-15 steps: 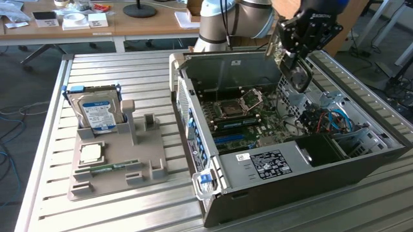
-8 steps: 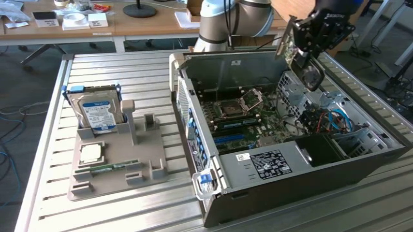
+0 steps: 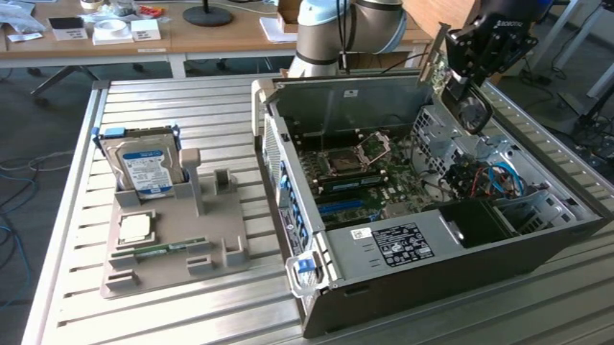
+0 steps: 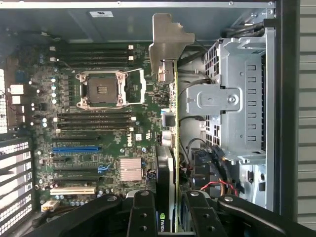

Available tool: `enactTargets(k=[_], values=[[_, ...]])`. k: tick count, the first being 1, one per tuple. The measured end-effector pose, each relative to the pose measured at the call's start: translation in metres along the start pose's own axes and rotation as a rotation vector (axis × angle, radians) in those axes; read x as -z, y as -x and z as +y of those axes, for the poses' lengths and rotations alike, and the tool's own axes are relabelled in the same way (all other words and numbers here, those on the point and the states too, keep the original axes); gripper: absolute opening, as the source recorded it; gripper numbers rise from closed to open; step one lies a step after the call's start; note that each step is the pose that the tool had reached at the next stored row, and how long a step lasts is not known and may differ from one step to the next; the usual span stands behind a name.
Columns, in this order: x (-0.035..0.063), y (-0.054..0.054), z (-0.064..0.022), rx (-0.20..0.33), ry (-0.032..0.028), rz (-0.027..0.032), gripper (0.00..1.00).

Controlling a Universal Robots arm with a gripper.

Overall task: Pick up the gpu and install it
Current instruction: 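Pick up the gpu and move the gpu toward the slot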

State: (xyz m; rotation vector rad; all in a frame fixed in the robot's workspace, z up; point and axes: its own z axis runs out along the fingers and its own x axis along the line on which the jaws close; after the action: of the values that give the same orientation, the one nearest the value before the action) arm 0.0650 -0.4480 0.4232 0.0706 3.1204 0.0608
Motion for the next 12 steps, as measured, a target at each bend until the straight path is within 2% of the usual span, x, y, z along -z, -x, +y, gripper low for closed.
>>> enactTargets(k=[5, 12], values=[[-0.0005, 0.004, 0.0002, 0.0, 0.0001, 0.0, 0.27], [-0.0129, 0.009, -0.0001, 0.0, 0.0, 0.0, 0.27]])
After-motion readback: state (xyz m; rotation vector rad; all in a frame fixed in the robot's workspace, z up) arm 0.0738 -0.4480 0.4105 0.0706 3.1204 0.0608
